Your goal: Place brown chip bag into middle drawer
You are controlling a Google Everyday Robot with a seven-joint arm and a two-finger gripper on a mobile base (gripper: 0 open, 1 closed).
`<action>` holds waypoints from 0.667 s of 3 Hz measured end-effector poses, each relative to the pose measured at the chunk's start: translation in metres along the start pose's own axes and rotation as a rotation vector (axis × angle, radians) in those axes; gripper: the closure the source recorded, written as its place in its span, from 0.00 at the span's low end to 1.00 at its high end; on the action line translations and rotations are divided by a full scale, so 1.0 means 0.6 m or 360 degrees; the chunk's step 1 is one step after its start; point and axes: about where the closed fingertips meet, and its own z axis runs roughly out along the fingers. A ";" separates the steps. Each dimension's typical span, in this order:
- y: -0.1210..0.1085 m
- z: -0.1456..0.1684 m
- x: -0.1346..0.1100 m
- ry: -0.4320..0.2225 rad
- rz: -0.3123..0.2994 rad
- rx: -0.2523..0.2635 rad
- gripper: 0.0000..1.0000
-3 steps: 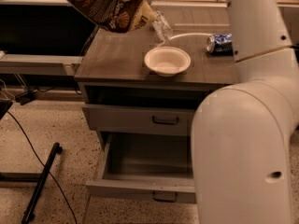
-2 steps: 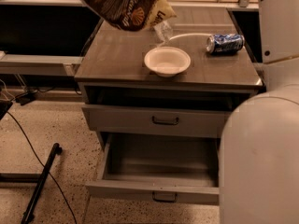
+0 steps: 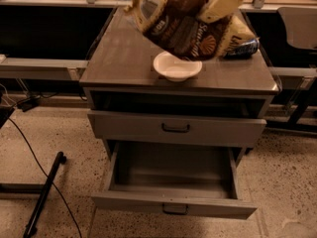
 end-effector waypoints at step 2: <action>0.116 0.045 0.109 0.0274 0.0114 -0.0168 1.00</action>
Offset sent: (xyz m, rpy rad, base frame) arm -0.0316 -0.0352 -0.0394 -0.1019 0.0600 -0.0729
